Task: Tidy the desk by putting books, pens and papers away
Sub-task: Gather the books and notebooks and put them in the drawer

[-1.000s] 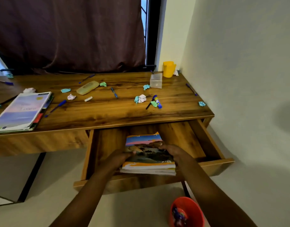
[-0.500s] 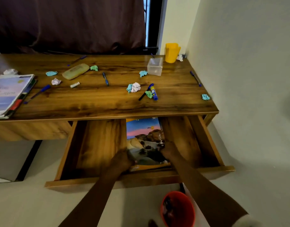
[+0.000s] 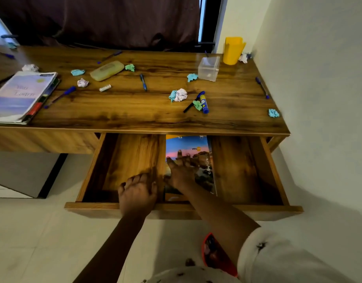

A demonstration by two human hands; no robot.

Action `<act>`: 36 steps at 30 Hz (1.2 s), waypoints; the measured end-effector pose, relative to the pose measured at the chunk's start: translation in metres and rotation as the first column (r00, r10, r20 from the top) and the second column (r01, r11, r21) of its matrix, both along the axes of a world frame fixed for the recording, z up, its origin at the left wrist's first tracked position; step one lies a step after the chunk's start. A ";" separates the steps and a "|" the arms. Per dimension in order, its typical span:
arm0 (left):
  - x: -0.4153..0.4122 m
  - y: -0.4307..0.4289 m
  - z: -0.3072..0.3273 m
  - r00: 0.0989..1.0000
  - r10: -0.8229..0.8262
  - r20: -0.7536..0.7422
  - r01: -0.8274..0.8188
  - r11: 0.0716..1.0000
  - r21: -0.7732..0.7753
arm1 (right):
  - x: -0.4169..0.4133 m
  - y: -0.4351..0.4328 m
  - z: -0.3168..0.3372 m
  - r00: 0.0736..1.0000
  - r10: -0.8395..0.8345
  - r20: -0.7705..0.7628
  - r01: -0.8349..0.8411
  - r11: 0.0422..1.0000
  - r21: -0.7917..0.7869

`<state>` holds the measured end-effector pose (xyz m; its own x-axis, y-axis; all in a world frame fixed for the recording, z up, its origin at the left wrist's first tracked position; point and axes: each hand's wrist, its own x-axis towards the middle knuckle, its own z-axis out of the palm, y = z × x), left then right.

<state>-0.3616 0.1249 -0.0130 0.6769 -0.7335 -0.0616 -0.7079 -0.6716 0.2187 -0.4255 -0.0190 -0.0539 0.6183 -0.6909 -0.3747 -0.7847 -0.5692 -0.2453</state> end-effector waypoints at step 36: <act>0.008 0.017 0.010 0.961 -0.020 -0.274 -0.022 0.989 -0.148 | -0.083 -0.016 0.043 0.980 -0.198 -0.001 0.196 0.972 -0.132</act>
